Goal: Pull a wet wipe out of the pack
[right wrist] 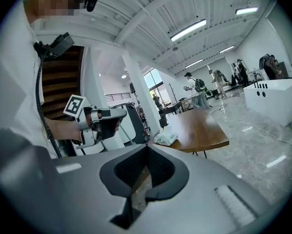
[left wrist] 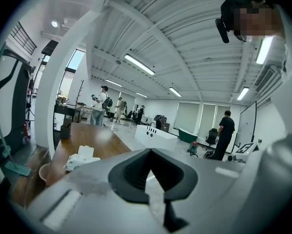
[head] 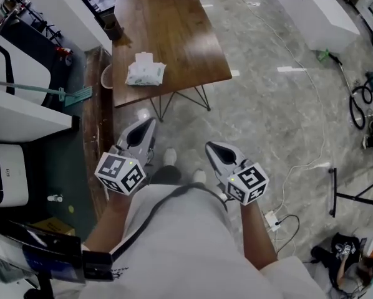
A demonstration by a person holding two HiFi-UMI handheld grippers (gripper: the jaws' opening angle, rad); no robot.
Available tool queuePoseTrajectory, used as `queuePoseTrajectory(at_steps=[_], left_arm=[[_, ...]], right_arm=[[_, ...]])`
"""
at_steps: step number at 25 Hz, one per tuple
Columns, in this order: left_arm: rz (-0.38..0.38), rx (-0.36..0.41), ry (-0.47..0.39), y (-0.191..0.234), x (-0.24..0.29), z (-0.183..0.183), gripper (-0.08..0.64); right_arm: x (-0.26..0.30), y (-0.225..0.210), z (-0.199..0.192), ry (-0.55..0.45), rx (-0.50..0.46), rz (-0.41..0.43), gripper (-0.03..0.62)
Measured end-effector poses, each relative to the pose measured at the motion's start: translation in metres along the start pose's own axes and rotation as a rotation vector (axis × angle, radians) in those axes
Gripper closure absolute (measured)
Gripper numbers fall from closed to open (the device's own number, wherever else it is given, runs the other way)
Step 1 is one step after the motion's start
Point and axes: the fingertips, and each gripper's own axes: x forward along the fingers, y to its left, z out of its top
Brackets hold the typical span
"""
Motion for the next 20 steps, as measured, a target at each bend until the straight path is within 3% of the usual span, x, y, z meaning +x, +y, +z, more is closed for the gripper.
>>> queuePoseTrajectory(at_steps=[5, 10, 16, 20], left_arm=[[-0.041, 0.002, 0.015, 0.006, 0.019, 0.004, 0.555], [-0.054, -0.028, 0.030, 0.037, 0.031, 0.001, 0.555], [-0.056, -0.052, 0.014, 0.115, 0.048, 0.021, 0.555], [-0.044, -0.064, -0.008, 0.179, 0.057, 0.045, 0.555]], right_arm=[[0.016, 0.000, 0.003, -0.006, 0.018, -0.005, 0.584], [0.041, -0.002, 0.009, 0.000, 0.017, -0.021, 0.584], [0.102, -0.017, 0.034, -0.015, 0.046, -0.074, 0.584], [0.162, -0.006, 0.069, -0.021, 0.007, -0.050, 0.584]])
